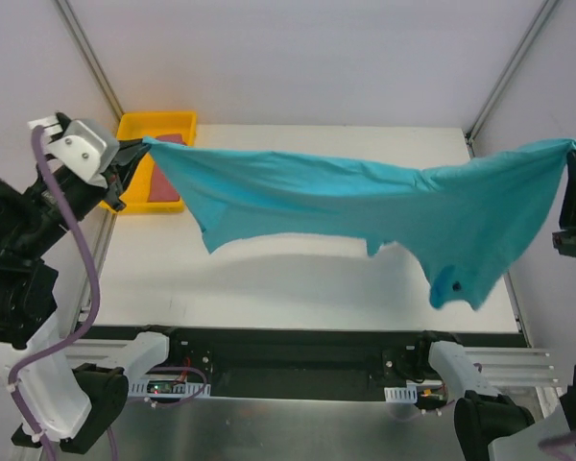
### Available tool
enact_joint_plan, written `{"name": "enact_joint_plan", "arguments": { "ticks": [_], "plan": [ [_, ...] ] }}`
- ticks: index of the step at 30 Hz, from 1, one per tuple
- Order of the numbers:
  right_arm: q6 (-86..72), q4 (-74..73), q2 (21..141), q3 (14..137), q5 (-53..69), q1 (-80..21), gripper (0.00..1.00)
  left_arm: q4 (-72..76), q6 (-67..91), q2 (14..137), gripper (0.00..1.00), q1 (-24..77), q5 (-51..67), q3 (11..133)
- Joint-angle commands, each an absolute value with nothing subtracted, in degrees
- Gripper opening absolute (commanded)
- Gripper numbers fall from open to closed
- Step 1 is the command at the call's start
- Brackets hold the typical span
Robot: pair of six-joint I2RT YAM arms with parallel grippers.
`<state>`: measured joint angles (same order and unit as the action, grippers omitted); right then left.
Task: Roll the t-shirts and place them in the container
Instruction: Flatten out the T-shirt at the center of the board.
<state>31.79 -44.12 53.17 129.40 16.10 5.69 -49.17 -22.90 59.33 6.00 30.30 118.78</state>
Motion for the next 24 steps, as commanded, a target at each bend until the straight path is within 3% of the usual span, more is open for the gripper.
{"name": "enact_joint_plan", "arguments": {
  "ticks": [1,5,14,18,24],
  "plan": [
    [28.2,-40.3,54.2,132.2,13.2,5.4,0.01,-44.4,-19.2,61.3,0.00,2.9,32.9,128.0],
    [30.4,-36.3,59.1,132.6,13.4,5.4,0.01,-44.0,-20.2,65.9,0.00,2.5,33.0,133.0],
    [34.9,-28.2,65.9,102.9,21.7,5.4,0.01,-43.9,-21.0,73.8,0.00,2.5,40.3,104.1],
    [36.7,-27.5,73.8,91.5,23.6,3.4,0.01,-43.9,-21.1,86.6,0.00,2.5,43.4,99.5],
    [43.5,-28.9,98.1,94.5,22.9,0.1,0.01,-44.4,-20.1,113.6,0.00,3.2,43.7,108.8]
  ]
}}
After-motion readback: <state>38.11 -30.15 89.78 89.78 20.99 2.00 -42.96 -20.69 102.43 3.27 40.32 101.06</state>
